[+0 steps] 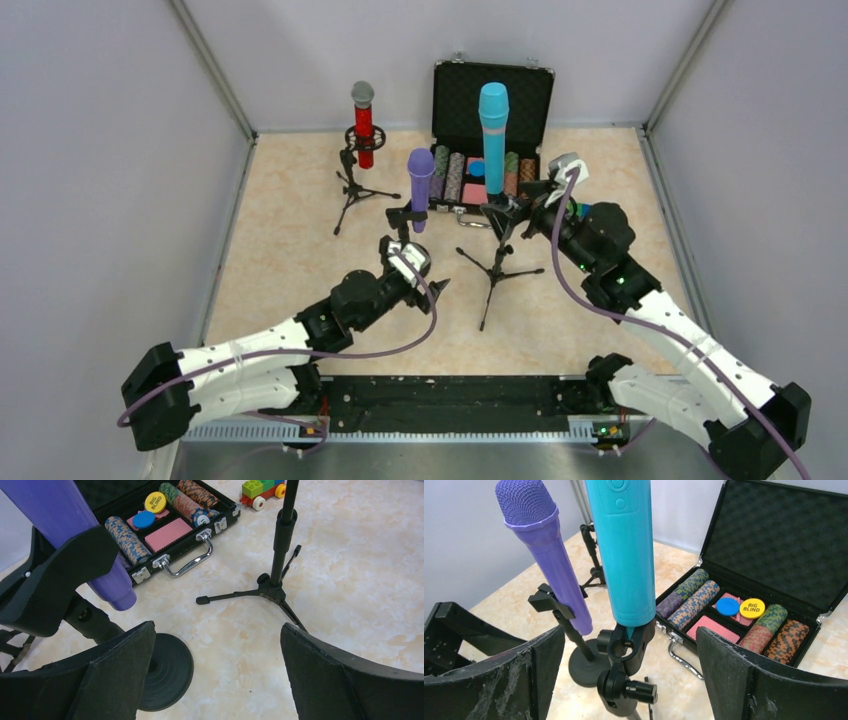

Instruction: Attach the microphones to the stand

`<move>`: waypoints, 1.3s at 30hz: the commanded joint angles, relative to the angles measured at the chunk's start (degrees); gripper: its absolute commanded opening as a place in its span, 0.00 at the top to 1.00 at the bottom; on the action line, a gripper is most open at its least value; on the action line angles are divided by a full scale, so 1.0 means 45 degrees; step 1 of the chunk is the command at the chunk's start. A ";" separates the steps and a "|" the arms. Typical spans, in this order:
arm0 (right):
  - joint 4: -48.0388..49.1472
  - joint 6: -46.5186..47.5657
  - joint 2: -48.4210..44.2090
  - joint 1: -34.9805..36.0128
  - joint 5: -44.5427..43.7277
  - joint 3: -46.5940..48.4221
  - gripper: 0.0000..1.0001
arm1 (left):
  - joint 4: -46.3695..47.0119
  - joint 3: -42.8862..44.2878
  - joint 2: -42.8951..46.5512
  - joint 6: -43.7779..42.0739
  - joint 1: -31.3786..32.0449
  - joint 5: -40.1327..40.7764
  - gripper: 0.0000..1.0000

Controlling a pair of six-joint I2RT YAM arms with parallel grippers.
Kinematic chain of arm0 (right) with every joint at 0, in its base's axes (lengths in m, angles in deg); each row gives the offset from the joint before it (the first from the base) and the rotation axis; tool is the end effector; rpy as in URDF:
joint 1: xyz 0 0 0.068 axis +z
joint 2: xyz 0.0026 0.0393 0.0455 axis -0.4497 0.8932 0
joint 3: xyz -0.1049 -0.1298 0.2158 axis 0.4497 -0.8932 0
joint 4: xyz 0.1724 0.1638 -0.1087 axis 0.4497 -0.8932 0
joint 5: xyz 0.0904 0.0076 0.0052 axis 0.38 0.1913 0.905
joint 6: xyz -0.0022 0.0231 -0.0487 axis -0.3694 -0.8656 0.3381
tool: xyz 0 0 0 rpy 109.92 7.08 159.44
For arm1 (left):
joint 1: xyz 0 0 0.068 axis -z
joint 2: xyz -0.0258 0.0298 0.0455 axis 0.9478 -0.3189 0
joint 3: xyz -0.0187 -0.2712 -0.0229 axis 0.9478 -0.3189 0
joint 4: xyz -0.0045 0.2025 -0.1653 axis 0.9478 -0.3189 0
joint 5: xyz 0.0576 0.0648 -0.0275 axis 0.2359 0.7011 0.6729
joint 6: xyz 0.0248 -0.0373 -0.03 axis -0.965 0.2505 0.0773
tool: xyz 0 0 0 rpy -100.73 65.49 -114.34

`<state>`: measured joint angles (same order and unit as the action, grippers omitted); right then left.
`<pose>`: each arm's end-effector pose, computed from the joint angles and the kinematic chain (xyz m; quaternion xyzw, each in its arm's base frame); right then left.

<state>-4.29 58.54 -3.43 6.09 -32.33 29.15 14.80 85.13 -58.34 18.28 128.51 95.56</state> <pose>0.1789 0.1192 0.3568 -0.1787 0.6641 0.2813 0.6693 0.1230 -0.1769 0.2521 0.3249 0.6683 -0.2240 0.6306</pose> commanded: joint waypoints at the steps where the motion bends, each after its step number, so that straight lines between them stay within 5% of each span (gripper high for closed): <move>1: -0.0658 -0.0171 -0.0638 -0.0076 0.0401 0.0783 0.01 | -0.0423 0.0552 -0.0025 0.0907 -0.0061 0.0403 0.01; 13: -0.1336 -0.0279 -0.1704 -0.0081 0.0707 0.1987 0.01 | -0.2556 0.2372 0.0382 0.2112 -0.0910 -0.0241 0.01; 25: -0.1732 -0.0366 -0.1035 -0.0592 0.0704 0.3131 0.01 | -0.4798 0.4523 0.2127 0.1836 -0.3747 -0.1285 0.01; 39: -0.0966 -0.2349 -0.0252 -0.5006 0.3599 0.2329 0.01 | -0.5115 0.5036 0.1131 0.2737 -0.8204 -0.3695 0.01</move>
<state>-12.72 51.87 -5.57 -11.66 -20.75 40.76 -10.73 105.75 -50.64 27.74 96.00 84.58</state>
